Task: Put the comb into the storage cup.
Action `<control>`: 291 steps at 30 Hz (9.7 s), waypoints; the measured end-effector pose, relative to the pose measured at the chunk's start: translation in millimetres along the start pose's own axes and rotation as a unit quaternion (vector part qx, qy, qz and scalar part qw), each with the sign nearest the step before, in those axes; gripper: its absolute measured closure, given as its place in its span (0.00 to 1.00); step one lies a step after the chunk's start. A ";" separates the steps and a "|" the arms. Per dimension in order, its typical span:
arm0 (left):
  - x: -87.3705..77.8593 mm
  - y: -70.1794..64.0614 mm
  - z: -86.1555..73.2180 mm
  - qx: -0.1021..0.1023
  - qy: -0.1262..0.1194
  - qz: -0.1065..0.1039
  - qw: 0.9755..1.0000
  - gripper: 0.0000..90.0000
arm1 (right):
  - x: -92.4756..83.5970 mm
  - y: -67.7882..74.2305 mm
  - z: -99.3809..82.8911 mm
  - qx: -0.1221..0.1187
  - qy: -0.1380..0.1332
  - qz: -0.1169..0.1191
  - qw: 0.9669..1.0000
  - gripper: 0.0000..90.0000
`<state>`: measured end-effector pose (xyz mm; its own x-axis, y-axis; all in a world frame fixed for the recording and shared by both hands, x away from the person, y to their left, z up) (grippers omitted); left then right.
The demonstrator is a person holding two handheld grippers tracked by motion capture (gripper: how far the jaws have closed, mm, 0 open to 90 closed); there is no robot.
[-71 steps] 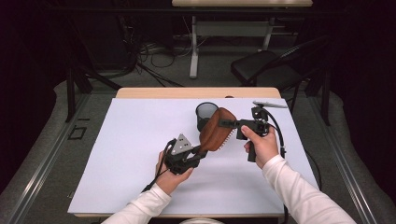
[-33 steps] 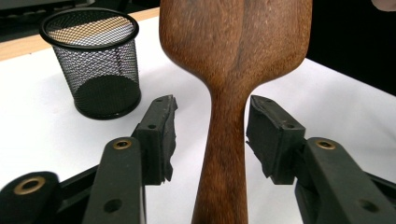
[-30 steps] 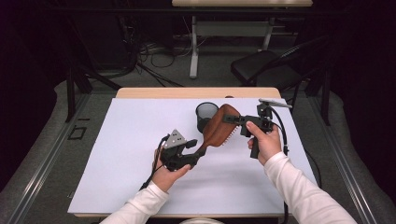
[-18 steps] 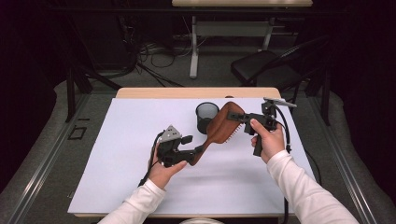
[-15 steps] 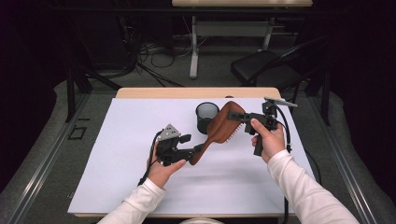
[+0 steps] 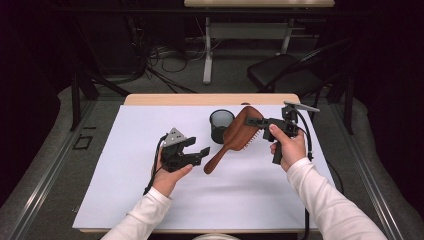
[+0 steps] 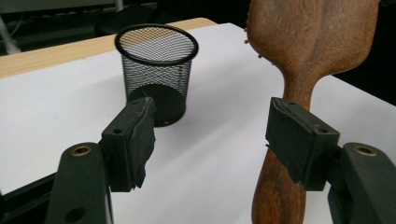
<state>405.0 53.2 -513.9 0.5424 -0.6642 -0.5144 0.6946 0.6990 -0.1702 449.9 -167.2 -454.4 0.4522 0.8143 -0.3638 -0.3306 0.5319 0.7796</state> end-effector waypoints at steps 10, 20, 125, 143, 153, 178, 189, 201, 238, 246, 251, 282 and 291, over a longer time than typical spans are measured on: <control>-6.5 15.1 3.5 -0.032 -0.002 -0.002 0.999 0.24 | 2.1 7.2 12.8 -0.003 -0.007 -0.001 1.000 0.58; -8.0 34.4 3.4 -0.094 -0.012 -0.002 0.995 0.17 | 5.7 5.7 24.8 -0.001 -0.016 -0.009 1.000 0.58; -11.8 50.8 0.1 -0.090 -0.008 0.002 0.996 0.00 | -5.8 -29.5 116.9 -0.026 -0.164 -0.156 0.974 0.57; -11.5 50.8 -0.3 -0.087 -0.007 0.002 0.996 0.00 | 7.2 -38.0 105.7 -0.038 -0.153 -0.162 0.974 0.57; -11.6 50.9 -0.2 -0.086 -0.007 0.002 0.996 0.00 | 16.5 -40.1 100.4 -0.042 -0.147 -0.164 0.975 0.57; -12.3 51.8 0.1 -0.087 -0.008 0.003 0.996 0.00 | 46.0 -39.3 87.8 -0.048 -0.131 -0.166 0.976 0.57; -12.6 52.3 0.3 -0.087 -0.009 0.002 0.996 0.00 | 56.7 -42.8 82.2 -0.049 -0.121 -0.176 0.976 0.57; -12.2 53.0 0.2 -0.087 -0.009 0.003 0.996 0.00 | 59.1 -49.0 79.8 -0.041 -0.120 -0.175 0.976 0.57; -10.4 53.7 -0.9 -0.085 -0.006 0.008 0.996 0.00 | 54.9 -53.3 79.0 -0.059 -0.110 -0.181 0.976 0.51; -10.2 53.9 -1.3 -0.084 -0.005 0.008 0.996 0.00 | 54.6 -53.5 78.7 -0.059 -0.109 -0.184 0.975 0.50; -10.3 54.4 -1.1 -0.086 -0.006 0.008 0.996 0.00 | 54.3 -52.7 78.2 -0.063 -0.108 -0.186 0.975 0.48; -10.7 54.0 -0.9 -0.085 -0.006 0.010 0.996 0.00 | 50.6 -41.9 78.3 -0.089 -0.120 -0.196 0.969 0.30; -11.3 55.0 -0.7 -0.083 -0.007 0.010 0.996 0.00 | 47.8 -39.6 77.6 -0.096 -0.119 -0.196 0.969 0.29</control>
<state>436.8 99.4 -518.1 0.5617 -0.6530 -0.5079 0.5964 0.7451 -0.2984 548.9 -167.3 -463.0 0.7445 0.4769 -0.4673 -0.2329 0.8414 0.4876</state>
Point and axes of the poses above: each handheld gripper's, and its own axes: x roughly forward along the jaws, z roughly out of its top, y roughly to its left, the point moved 8 cm from there along x, roughly forward along the jaws, and after that the axes turned 5 degrees about y, right-handed, at the moved point
